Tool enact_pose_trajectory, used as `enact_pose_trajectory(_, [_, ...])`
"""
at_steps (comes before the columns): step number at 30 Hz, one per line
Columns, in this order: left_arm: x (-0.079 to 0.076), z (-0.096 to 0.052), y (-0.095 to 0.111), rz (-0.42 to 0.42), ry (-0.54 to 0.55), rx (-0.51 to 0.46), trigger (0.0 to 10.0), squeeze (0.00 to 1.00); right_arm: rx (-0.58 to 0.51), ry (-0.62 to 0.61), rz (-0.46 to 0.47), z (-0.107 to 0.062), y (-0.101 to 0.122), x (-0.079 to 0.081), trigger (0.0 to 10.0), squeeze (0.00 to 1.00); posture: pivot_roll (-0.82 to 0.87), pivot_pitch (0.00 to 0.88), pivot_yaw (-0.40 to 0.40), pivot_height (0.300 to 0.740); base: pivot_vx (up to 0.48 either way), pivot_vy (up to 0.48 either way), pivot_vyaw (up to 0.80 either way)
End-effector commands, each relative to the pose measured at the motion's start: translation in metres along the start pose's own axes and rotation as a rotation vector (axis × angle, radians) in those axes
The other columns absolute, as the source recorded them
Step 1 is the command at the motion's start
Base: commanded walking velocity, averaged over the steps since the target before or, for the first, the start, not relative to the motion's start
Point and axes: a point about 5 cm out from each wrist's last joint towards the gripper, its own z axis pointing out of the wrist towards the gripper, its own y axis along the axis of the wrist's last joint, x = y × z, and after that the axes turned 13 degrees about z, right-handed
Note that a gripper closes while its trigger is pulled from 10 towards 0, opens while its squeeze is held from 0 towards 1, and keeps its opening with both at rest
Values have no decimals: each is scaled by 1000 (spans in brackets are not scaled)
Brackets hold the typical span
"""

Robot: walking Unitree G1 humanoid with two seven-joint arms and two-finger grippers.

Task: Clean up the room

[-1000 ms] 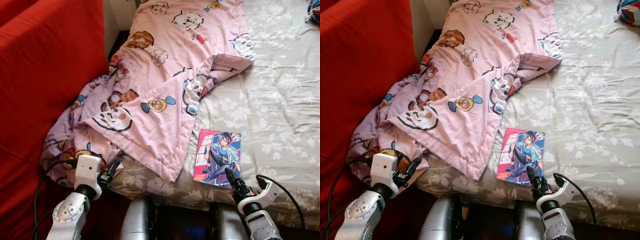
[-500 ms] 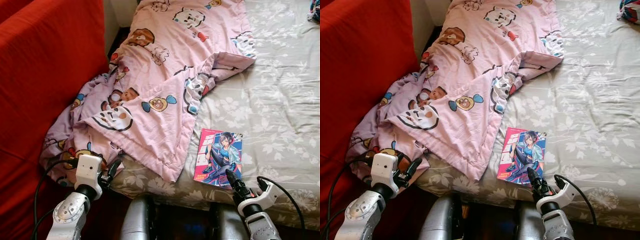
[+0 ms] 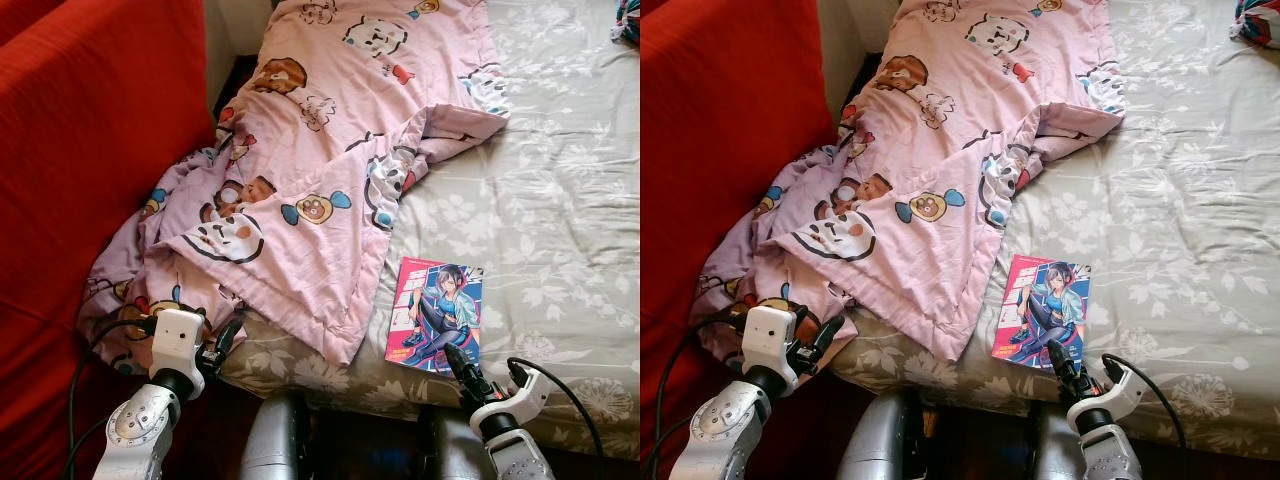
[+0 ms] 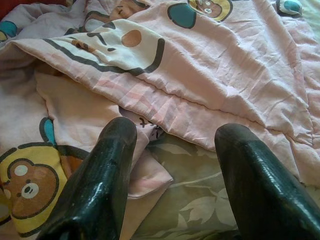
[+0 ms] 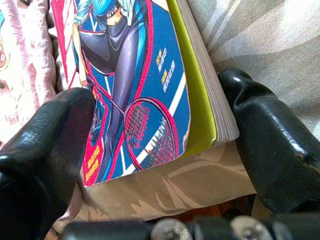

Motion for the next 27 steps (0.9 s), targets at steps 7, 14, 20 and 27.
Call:
enact_pose_trajectory(7, [2, -3, -5, 14, -3, 27, 10000, 0, 107, -110, 86, -14, -37, -18, 7569, 0, 167, 244, 171, 616, 0, 0, 0])
enact_pose_trajectory(14, [3, -1, -5, 16, -1, 28, 10000, 0, 90, -107, 96, -12, -35, -17, 0, 0, 166, 237, 171, 616, 0, 0, 0])
enact_pose_trajectory(20, [2, 1, -5, 17, -3, 28, 10000, 0, 83, -105, 97, -11, -35, -16, 0, 0, 163, 234, 170, 616, 0, 0, 0])
enact_pose_trajectory(27, [2, 3, -5, 18, -2, 30, 10000, 0, 77, -98, 89, -9, -34, -14, 0, 0, 159, 226, 167, 616, 0, 0, 0])
